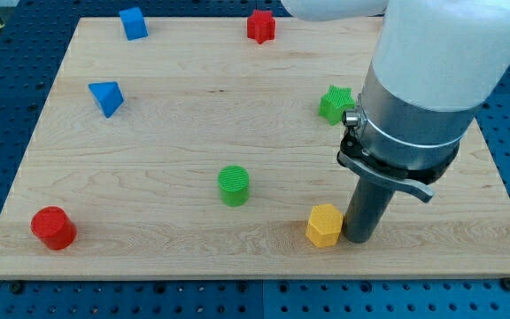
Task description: Move the yellow hexagon diagonally bottom left to the green star
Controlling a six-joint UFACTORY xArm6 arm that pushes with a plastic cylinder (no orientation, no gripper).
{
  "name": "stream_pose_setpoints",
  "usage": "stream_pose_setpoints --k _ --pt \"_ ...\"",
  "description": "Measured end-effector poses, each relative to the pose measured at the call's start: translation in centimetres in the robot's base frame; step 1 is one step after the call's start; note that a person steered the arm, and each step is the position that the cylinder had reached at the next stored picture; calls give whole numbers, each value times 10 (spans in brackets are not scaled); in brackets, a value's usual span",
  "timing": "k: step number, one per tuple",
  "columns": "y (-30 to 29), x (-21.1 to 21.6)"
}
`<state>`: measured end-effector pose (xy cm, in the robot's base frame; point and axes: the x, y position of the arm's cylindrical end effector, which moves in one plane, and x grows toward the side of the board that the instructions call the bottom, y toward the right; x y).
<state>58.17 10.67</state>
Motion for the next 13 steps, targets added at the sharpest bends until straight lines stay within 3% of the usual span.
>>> stream_pose_setpoints --k 8,10,13 --pt "-48 1" --pt "-56 31" --pt "-63 37"
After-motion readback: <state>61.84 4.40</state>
